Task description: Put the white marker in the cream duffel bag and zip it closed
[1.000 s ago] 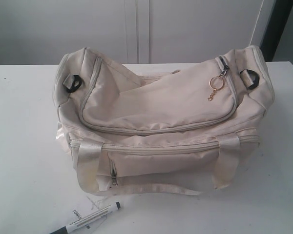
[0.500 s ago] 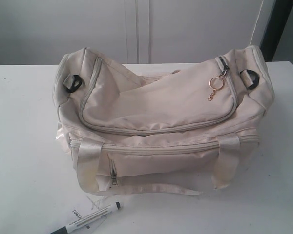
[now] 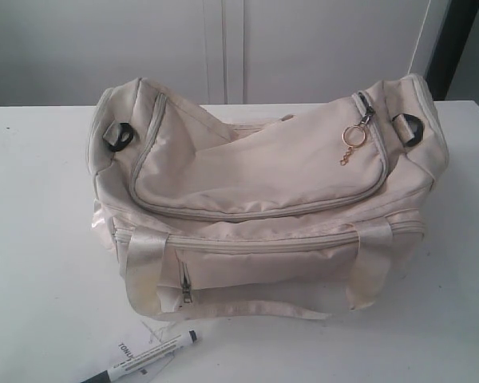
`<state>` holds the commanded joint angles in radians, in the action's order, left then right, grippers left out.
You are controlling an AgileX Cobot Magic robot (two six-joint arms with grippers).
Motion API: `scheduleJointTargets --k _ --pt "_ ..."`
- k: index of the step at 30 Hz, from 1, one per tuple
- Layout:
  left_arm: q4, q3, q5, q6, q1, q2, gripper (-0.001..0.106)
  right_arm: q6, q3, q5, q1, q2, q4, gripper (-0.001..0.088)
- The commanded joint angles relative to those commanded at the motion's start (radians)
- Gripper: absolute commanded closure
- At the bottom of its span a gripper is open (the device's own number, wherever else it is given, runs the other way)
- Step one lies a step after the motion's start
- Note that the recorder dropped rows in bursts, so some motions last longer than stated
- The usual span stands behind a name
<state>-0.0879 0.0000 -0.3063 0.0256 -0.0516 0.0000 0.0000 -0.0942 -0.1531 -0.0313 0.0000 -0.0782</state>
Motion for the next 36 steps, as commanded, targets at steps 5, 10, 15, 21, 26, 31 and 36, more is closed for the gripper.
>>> scheduleJointTargets --k 5,10,15,21,26,31,36 --pt "0.0 0.0 0.0 0.0 0.0 0.0 0.105 0.0 -0.025 0.087 0.0 0.0 0.0 0.0868" --pt "0.0 0.0 0.0 0.0 0.0 0.0 0.105 0.0 -0.089 0.239 0.0 0.0 0.0 0.0868" --pt "0.0 0.0 0.0 0.0 0.0 0.0 0.105 0.0 -0.163 0.33 0.0 0.034 0.0 0.0868" --pt "0.0 0.0 0.0 0.0 0.0 0.0 0.105 0.0 -0.234 0.381 0.0 0.096 0.0 0.0868" --pt "0.0 0.0 0.0 0.0 0.0 0.0 0.105 0.0 -0.31 0.454 0.0 0.154 0.002 0.0868" --pt "0.0 0.0 0.0 0.0 0.0 0.0 0.105 0.0 -0.392 0.488 0.0 0.258 0.004 0.0868" --pt "0.0 0.0 0.0 0.0 0.0 0.0 0.105 0.0 -0.486 0.551 0.0 0.395 0.044 0.0868"
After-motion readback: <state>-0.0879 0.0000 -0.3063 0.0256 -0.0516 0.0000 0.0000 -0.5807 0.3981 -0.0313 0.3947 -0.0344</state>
